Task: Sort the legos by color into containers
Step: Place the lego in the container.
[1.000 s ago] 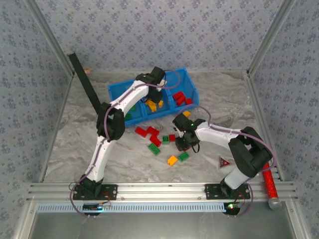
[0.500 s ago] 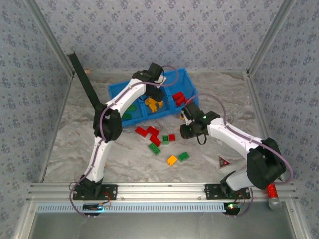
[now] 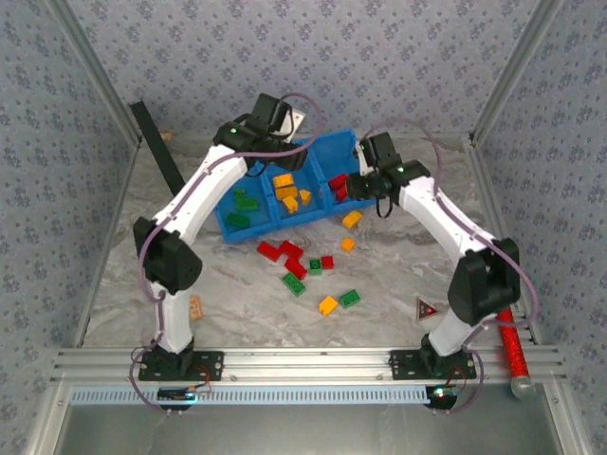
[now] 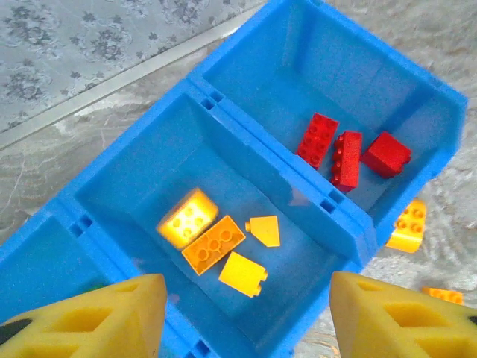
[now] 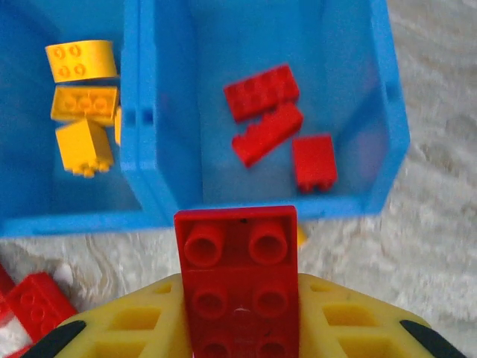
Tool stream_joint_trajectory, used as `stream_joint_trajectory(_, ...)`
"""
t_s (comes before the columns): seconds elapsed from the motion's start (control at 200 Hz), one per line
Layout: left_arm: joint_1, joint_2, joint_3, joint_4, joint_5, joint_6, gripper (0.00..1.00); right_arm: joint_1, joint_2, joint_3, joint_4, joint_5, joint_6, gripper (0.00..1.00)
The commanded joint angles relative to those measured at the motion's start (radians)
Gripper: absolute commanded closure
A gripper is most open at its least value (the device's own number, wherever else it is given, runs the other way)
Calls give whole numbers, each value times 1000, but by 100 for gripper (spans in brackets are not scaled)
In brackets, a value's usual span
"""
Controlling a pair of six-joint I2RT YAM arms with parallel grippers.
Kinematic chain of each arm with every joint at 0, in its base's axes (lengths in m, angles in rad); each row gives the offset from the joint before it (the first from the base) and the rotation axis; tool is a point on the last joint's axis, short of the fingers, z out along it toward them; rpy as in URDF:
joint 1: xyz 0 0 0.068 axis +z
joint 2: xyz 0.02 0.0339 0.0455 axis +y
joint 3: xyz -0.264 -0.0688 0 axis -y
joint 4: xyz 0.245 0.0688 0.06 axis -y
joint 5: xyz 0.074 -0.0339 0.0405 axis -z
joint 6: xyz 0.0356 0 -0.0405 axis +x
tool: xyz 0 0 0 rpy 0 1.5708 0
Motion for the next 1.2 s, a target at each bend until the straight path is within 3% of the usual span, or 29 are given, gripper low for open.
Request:
stream_joint_trajectory(0.0,-19,-129,-161,-15,-4,-103,41,-7,97,135,-9,42,-70,66)
stream_joint_trajectory(0.25,-93,-407,-619,65,-18,-420,41,-21,348,400,-13,33,-104,66)
stream_joint_trajectory(0.37,-156,-479,-736,68,-60,-539,40,-20,457,504,-24,20,-107,66)
stream_joint_trajectory(0.525,-214,-516,-888,142,-15,-736,38,-18,577,625,-50,23,-107,66)
stream_joint_trajectory(0.84,-317,-450,-972,176,-38,-952,37,-11,698,732,-82,51,-135,63)
stream_joint_trajectory(1.194,-350,-421,-1054,225,-40,-1089,36,-10,695,673,-64,65,-153,56)
